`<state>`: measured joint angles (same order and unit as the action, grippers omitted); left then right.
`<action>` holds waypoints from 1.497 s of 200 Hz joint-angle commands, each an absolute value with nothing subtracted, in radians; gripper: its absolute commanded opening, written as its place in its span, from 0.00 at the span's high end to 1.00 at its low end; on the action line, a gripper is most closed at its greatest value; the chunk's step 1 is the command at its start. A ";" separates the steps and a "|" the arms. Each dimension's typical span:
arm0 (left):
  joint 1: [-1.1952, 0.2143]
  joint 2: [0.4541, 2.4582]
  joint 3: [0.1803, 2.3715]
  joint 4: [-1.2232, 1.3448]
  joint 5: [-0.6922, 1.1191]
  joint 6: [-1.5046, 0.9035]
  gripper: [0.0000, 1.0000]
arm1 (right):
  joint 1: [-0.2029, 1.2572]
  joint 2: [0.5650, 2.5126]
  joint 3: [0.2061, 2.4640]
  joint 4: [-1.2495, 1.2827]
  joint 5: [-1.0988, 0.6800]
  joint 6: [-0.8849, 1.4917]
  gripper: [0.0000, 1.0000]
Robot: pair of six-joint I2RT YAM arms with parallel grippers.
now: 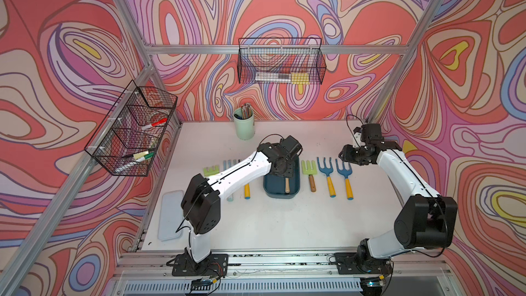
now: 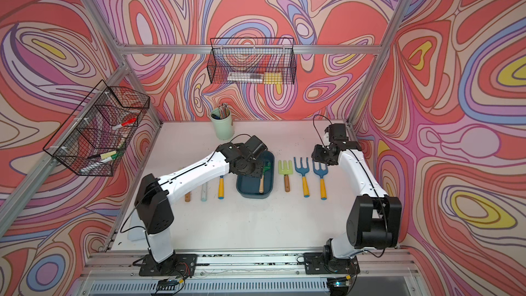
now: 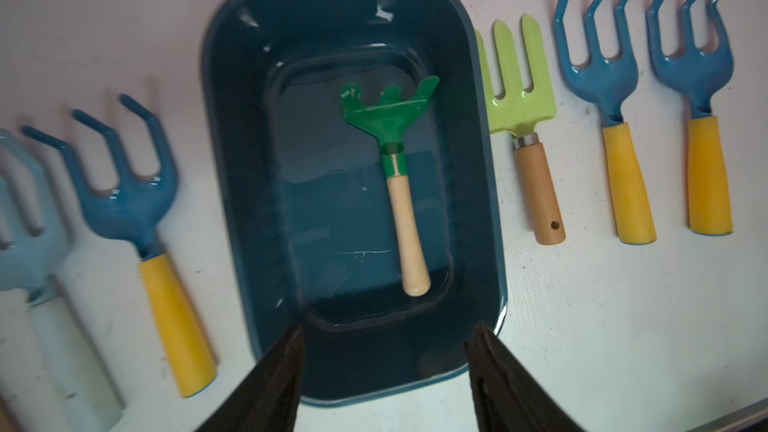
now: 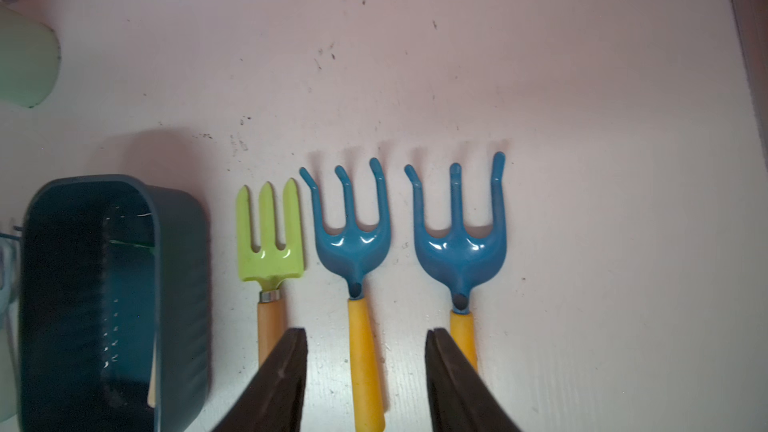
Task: Take the hand rake out of the storage box
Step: Place the rake at the center of the board, then pick up the rake from the storage box.
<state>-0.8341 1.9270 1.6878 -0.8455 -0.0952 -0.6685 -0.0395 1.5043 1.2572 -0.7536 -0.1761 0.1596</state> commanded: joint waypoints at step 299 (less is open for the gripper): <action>-0.827 1.904 1.660 -0.660 -0.006 -0.716 0.89 | 0.171 1.275 1.039 -0.458 -0.411 0.466 0.52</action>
<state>-0.8268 1.9579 1.6550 -0.6888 -0.0399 -0.7383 0.1520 1.3106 1.0874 -0.5739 -0.3450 0.3542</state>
